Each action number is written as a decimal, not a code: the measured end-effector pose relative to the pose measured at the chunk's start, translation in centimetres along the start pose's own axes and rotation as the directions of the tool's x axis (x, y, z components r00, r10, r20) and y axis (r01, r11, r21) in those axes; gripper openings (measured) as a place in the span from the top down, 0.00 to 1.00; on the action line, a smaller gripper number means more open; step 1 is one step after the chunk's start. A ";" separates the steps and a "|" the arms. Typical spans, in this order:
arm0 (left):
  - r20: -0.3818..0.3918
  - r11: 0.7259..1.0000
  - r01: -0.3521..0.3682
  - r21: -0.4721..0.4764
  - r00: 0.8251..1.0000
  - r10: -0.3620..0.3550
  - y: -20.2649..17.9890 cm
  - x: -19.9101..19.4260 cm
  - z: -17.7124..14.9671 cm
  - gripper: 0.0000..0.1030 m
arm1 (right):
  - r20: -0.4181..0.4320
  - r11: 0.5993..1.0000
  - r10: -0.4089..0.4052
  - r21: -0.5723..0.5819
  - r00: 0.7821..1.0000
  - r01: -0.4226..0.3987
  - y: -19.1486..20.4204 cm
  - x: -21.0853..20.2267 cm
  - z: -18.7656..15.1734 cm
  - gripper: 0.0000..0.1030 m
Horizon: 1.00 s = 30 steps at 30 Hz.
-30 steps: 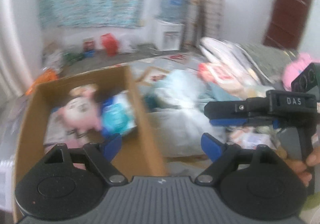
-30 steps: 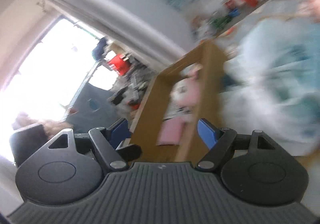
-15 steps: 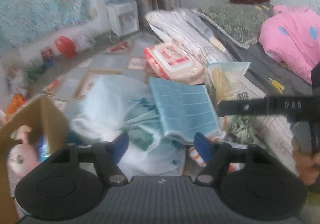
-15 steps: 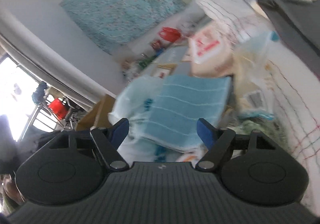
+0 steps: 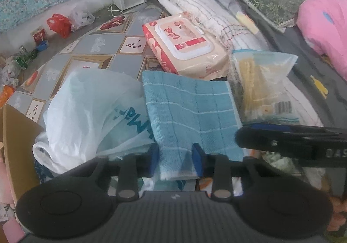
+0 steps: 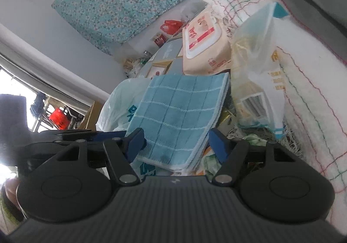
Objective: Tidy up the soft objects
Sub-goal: 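Move the open right tool to the blue checked towel, then lower the left tool onto the blue checked towel and close on it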
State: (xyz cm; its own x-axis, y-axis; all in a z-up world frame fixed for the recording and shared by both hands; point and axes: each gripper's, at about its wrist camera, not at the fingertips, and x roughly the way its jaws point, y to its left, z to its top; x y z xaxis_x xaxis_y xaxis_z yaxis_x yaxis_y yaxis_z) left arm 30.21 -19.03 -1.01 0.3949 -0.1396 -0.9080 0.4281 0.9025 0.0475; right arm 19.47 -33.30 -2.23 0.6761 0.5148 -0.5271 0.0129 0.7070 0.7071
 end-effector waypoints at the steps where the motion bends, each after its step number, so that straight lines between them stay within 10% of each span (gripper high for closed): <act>1: 0.002 1.000 -0.008 0.000 1.000 0.008 0.0 0.1 0.1 0.81 | 0.006 1.000 0.009 0.007 1.000 -0.009 -0.2 0.0 0.0 0.36; 16: 0.088 0.984 0.116 0.133 0.988 -0.128 -5.3 0.1 -0.4 0.89 | 0.165 0.969 0.201 0.110 0.966 -0.221 -2.0 -2.8 0.8 0.35; 30: 0.013 0.957 0.282 0.065 0.959 -0.283 -4.2 1.2 -1.1 0.52 | 0.069 0.961 0.237 0.133 0.969 -0.244 0.0 -1.1 2.0 0.35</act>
State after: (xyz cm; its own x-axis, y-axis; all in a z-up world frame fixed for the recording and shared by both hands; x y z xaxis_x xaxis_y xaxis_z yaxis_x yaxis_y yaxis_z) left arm 27.97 -22.54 -2.78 0.2680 -0.3949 -0.8788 0.5742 0.7979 -0.1835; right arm 20.19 -34.88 -0.68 0.7087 0.6332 -0.3110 -0.0547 0.4889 0.8706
